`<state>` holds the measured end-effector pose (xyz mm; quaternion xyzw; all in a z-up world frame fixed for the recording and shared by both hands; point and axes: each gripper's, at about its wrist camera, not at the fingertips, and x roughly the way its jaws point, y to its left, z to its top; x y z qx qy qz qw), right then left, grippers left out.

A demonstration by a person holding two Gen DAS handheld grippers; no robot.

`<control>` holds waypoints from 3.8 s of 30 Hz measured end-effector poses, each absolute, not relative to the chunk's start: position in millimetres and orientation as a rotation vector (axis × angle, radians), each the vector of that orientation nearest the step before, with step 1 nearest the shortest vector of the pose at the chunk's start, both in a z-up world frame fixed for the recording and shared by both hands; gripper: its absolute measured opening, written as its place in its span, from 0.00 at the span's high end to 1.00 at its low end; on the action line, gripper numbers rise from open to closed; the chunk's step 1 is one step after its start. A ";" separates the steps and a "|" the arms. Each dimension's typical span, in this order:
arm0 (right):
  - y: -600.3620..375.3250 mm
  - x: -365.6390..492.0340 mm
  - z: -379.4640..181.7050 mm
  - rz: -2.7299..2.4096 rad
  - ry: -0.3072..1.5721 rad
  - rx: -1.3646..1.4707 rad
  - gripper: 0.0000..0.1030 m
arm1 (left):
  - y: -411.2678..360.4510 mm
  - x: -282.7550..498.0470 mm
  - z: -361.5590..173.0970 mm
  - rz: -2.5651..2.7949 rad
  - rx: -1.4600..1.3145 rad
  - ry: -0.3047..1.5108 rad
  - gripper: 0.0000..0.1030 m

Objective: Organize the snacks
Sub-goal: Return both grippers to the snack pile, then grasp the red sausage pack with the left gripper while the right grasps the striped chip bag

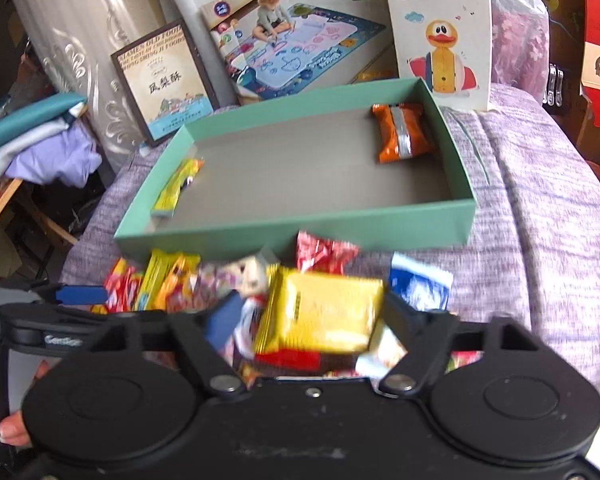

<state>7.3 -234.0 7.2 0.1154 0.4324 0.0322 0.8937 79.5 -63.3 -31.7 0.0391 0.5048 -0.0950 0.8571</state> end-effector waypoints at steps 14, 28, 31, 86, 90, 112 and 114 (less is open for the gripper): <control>-223.9 -35.9 -27.4 0.110 1.014 0.286 0.64 | -65.4 49.9 -61.0 -0.151 0.222 1.117 0.07; -227.4 -70.8 -5.2 0.127 0.978 0.315 0.67 | -36.6 12.6 -51.4 -0.254 0.179 1.125 0.13; -218.6 -77.4 -9.6 0.202 1.038 0.335 0.82 | -32.6 12.8 -57.0 -0.244 0.176 1.142 0.23; -203.4 -27.3 -47.6 0.002 1.122 0.219 0.57 | -20.6 20.2 -59.5 -0.389 0.085 1.127 0.64; -211.9 -32.2 -36.8 -0.025 1.102 0.292 0.54 | -17.8 22.2 -58.9 -0.381 0.057 1.130 0.58; -207.9 -43.6 -27.1 -0.033 1.037 0.228 0.62 | -19.8 12.6 -33.8 -0.374 0.070 1.078 0.87; -209.9 -45.9 -15.2 -0.011 1.015 0.237 0.62 | -16.8 13.4 -26.0 -0.373 0.059 1.063 0.87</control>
